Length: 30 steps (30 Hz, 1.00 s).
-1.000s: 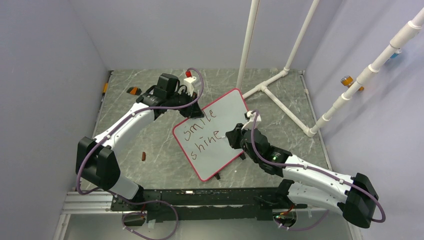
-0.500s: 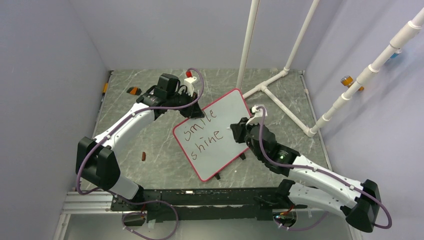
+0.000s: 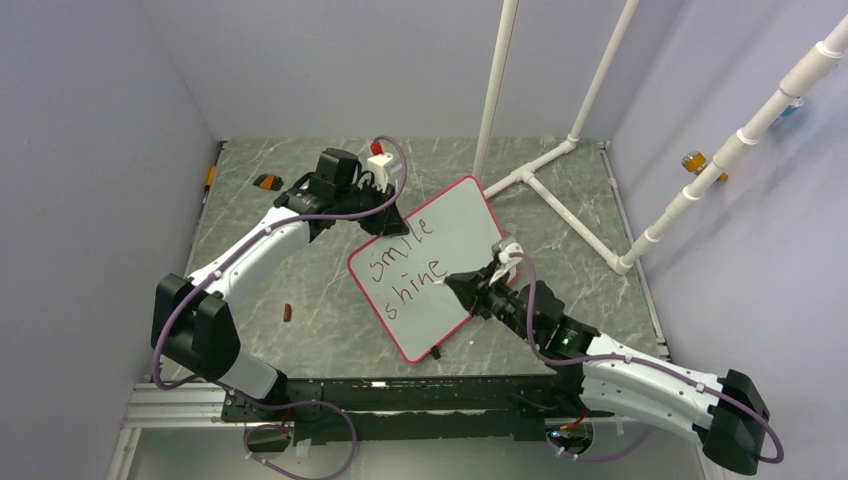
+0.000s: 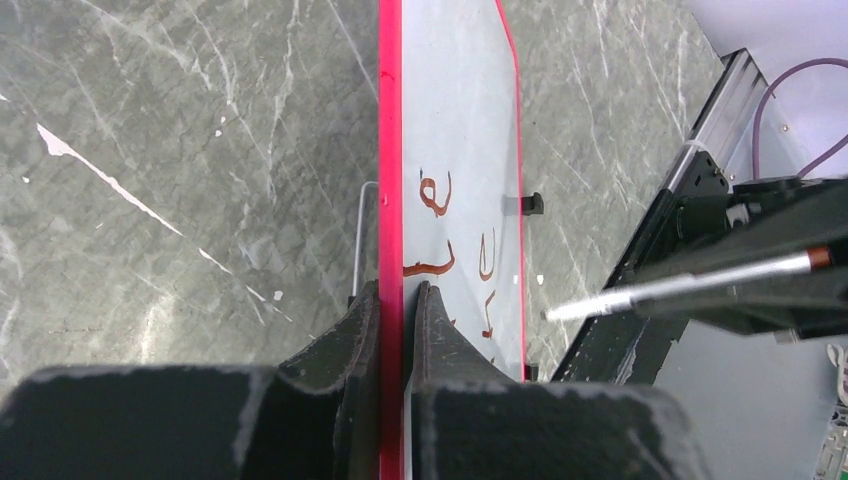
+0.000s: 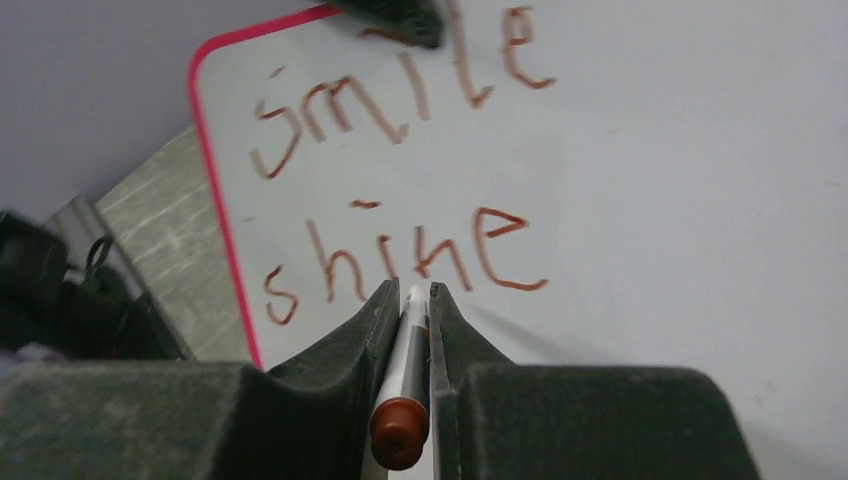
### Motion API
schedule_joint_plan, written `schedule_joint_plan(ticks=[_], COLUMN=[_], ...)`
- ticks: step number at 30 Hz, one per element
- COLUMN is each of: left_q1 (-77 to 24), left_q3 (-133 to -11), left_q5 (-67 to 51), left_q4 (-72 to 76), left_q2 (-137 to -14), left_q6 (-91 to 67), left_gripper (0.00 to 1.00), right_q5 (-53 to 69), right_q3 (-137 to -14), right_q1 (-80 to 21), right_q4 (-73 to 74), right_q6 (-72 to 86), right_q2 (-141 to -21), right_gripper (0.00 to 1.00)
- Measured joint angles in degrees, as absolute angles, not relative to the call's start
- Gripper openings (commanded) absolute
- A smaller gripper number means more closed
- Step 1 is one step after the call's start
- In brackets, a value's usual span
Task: Write a sentence on the whiteboard
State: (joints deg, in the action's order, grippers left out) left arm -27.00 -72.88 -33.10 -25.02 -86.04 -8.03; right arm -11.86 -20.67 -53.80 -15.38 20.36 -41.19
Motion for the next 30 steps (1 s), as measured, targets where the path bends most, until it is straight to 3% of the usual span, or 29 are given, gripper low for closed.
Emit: schedule_joint_plan(ticks=[15,21,30], left_q1=[-27.05,-27.05,-27.05], left_q3=[-70.48,-70.48,-70.48], left_q5=[-30.09,-30.06,-30.06], left_q4=[-23.79,-23.68,-23.57], left_q2=[-83.83,-83.81,-83.83], left_q6=[-10.24,-10.26,-10.28], left_gripper=[0.00,0.00,0.00], right_q5=[-11.94,-17.74,-21.43], right_q3=[-7.16,-7.14,-6.15], right_q1=[-73.25,-80.84,-83.94], right_q4=[-38.85,-42.54,-54.46], right_q6=[0.80,-5.43,-11.03], right_q2=[-40.23,-45.08,-54.65], right_gripper=[0.00,0.00,0.00])
